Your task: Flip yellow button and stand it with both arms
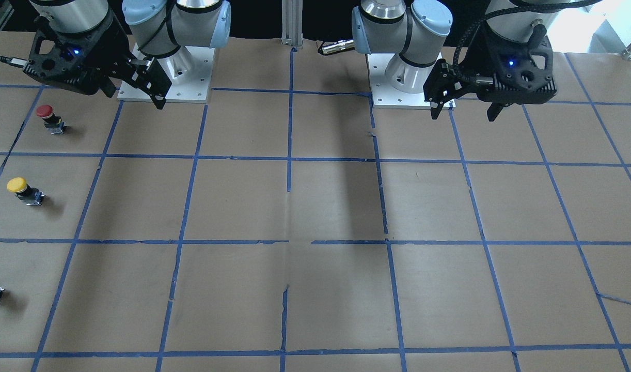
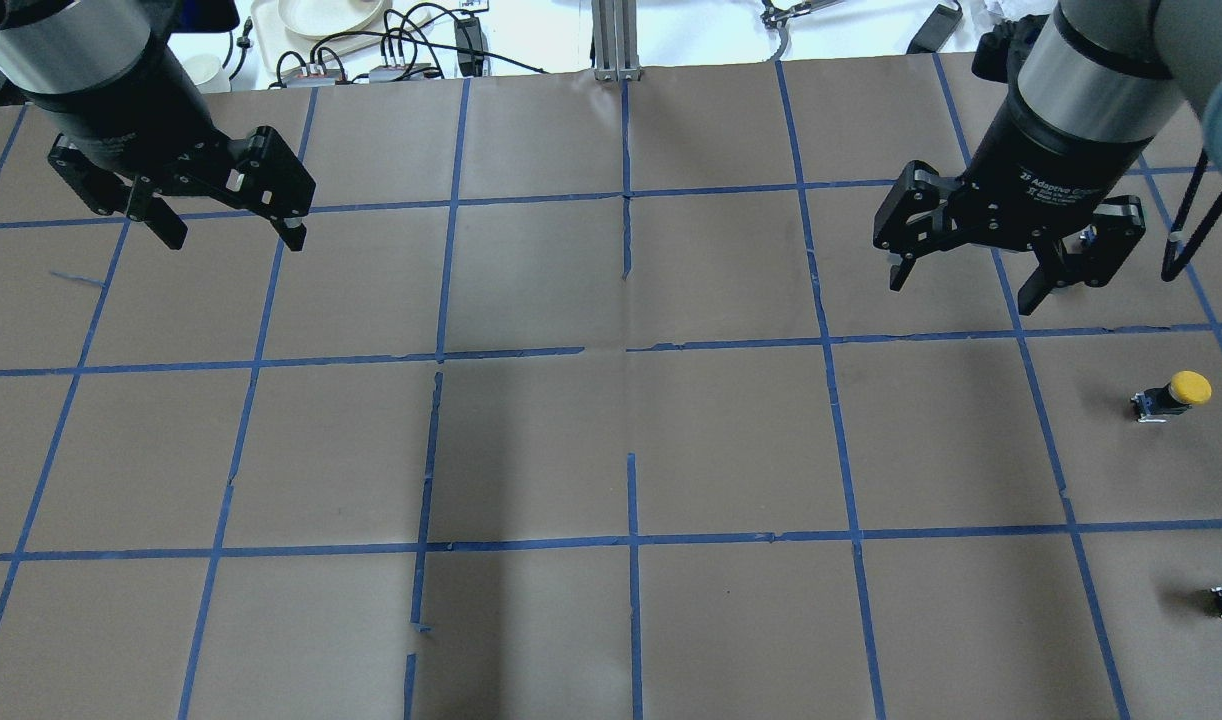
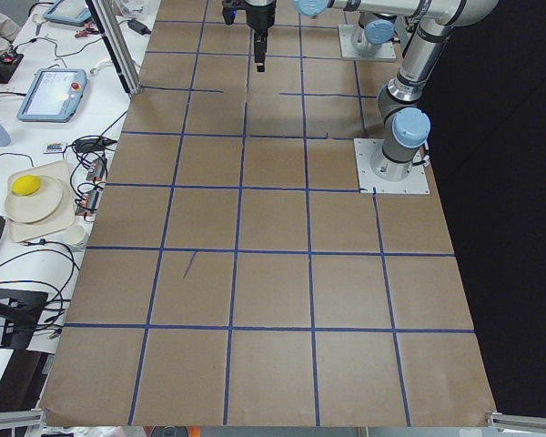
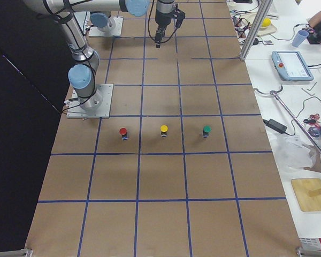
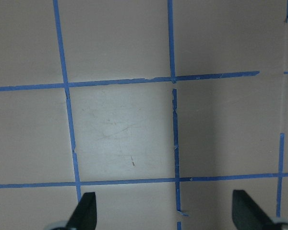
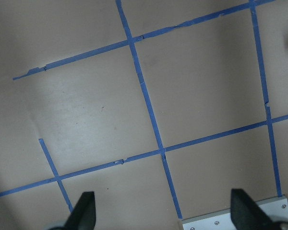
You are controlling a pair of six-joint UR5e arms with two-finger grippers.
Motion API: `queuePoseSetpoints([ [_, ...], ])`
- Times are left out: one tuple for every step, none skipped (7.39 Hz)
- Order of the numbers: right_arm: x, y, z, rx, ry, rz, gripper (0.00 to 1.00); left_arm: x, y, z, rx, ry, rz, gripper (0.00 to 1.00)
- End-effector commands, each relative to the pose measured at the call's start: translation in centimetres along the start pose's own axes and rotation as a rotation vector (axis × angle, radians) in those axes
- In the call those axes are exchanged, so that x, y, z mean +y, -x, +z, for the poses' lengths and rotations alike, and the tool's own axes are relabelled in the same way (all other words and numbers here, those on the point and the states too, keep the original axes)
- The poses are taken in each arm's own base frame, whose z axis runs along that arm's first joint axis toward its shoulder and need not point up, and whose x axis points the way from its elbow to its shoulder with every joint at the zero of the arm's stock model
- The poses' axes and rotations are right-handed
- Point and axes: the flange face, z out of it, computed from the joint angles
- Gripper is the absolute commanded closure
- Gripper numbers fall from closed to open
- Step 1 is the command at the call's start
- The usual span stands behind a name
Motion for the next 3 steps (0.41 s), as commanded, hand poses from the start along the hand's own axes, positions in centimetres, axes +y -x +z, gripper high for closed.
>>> queuePoseSetpoints([
  [0.08,-0.01,0.01,-0.001,0.001,0.009,0.0,-0.08,-0.03,-0.02,0.0,-0.002,0.001,0.0],
  [0.07,0.0,-0.07,-0.001,0.0,0.009,0.0,-0.01,-0.04,-0.07,0.0,-0.002,0.001,0.0],
  [0.07,0.0,-0.07,-0.001,0.0,0.007,0.0,0.27,-0.06,-0.15,0.008,-0.005,0.001,0.0],
])
